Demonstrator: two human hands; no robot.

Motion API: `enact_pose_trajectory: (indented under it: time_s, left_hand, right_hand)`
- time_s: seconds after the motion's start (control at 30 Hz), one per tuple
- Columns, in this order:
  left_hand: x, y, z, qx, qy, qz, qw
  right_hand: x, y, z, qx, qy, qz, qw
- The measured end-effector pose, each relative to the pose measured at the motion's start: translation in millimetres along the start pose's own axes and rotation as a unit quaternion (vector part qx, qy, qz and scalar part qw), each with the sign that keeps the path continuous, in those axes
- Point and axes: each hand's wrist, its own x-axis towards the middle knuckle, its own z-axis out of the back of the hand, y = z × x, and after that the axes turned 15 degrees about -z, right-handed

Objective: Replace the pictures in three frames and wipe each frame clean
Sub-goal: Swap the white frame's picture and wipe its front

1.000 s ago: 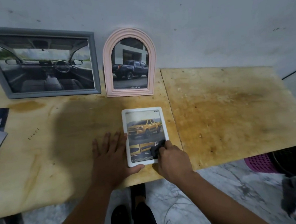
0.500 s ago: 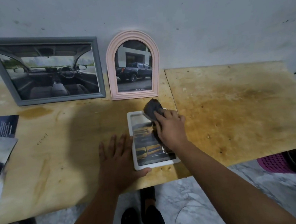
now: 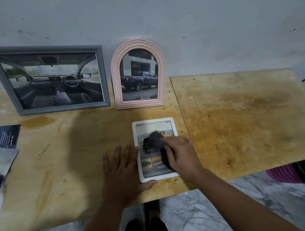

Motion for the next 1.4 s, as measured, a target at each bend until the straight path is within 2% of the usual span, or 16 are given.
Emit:
enact_pose_trajectory:
  time_s: [0.07, 0.17, 0.23, 0.33, 0.43, 0.47, 0.53, 0.6, 0.67, 0.8, 0.9, 0.97, 1.03, 1.13, 1.2, 1.4]
  left_hand:
    - [0, 0, 0, -0.001, 0.013, 0.004, 1.000]
    - [0, 1, 0, -0.007, 0.016, 0.006, 1.000]
    - [0, 1, 0, -0.008, 0.010, 0.005, 1.000]
    - [0, 1, 0, -0.007, -0.001, 0.005, 1.000]
    - [-1, 1, -1, -0.012, 0.001, 0.001, 1.000]
    - [0, 2, -2, -0.017, 0.003, 0.001, 1.000]
    - [0, 2, 0, -0.024, 0.017, 0.005, 1.000]
    - [1, 2, 3, -0.022, 0.039, 0.006, 0.999]
    - [2, 2, 4, -0.028, 0.057, 0.011, 0.998]
    - [0, 4, 8, -0.056, 0.092, 0.022, 0.994]
    - [5, 5, 19, -0.077, 0.123, 0.029, 0.989]
    - [11, 3, 27, -0.079, 0.172, 0.050, 0.981]
    - [17, -2, 36, -0.081, 0.197, 0.071, 0.974]
    - [25, -13, 46, -0.103, 0.216, 0.101, 0.966]
    - [29, -19, 50, -0.103, 0.230, 0.118, 0.961]
    - [44, -27, 58, -0.124, 0.265, 0.172, 0.941]
  right_hand:
    - [23, -1, 0, -0.028, -0.039, -0.002, 0.999]
    - [34, -11, -13, -0.173, -0.005, 0.044, 0.984]
    - [23, -18, -18, -0.211, 0.003, 0.052, 0.976]
    - [-13, -15, -19, -0.204, 0.017, 0.100, 0.974]
    - [-48, -1, -16, -0.106, 0.104, 0.126, 0.981]
    - [-52, 5, -11, -0.028, 0.142, 0.092, 0.985]
    - [-50, 14, 11, 0.153, 0.190, -0.052, 0.968]
    - [-43, 13, 41, 0.297, 0.192, -0.205, 0.913]
    - [-33, -3, 73, 0.388, 0.176, -0.301, 0.853]
    - [-14, -56, 119, 0.445, 0.142, -0.395, 0.791]
    - [-2, -94, 127, 0.475, 0.161, -0.449, 0.739]
    - [2, -109, 126, 0.482, 0.165, -0.470, 0.720]
    - [6, -114, 130, 0.464, 0.163, -0.473, 0.732]
    - [10, -116, 144, 0.420, 0.148, -0.444, 0.778]
    - [12, -121, 149, 0.428, 0.148, -0.424, 0.784]
    - [31, -137, 151, 0.465, 0.155, -0.433, 0.756]
